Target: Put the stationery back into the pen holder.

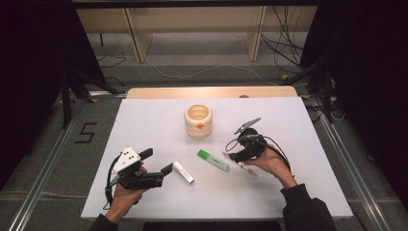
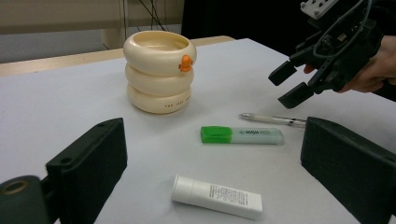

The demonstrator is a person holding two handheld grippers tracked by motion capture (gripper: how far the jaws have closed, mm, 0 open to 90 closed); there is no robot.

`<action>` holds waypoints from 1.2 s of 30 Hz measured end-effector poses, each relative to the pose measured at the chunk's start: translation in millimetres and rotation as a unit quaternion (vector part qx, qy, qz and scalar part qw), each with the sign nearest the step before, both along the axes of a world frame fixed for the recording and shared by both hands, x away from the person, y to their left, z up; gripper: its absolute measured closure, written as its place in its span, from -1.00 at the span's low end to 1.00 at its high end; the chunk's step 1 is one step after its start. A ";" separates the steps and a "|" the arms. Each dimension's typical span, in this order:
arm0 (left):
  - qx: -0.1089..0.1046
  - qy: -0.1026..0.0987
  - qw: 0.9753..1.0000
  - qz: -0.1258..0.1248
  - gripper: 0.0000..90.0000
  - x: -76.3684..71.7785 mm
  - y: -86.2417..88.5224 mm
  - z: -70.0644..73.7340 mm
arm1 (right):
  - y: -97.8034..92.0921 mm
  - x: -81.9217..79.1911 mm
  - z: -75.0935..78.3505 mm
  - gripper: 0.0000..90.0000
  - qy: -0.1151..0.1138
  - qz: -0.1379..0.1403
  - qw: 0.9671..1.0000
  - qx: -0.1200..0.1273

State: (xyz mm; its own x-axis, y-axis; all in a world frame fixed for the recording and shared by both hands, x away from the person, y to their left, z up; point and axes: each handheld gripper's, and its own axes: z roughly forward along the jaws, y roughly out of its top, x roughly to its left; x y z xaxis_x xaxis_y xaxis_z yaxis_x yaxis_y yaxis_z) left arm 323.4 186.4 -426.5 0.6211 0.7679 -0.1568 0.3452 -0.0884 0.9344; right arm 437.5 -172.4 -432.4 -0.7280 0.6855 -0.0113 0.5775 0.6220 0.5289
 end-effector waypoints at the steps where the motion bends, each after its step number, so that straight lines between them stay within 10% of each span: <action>1: 0.001 0.000 1.000 0.000 -0.85 0.0 0.0 -0.1 | 0.1 0.1 -1.0 -0.32 0.005 0.001 1.000 -0.005; 36: 0.004 -0.006 1.000 -0.004 -0.85 -3.1 -1.1 0.5 | 13.9 4.1 -21.5 0.47 0.073 0.014 0.995 -0.073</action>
State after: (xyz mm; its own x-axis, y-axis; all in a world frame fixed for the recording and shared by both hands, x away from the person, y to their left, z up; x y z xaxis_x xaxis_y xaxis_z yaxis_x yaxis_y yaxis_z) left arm 320.4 185.4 -426.0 0.6288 0.7642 -0.1437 0.3341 -0.0987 0.9373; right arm 441.6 -158.5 -454.0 -0.7481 0.6636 -0.0025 0.6227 0.7032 0.3430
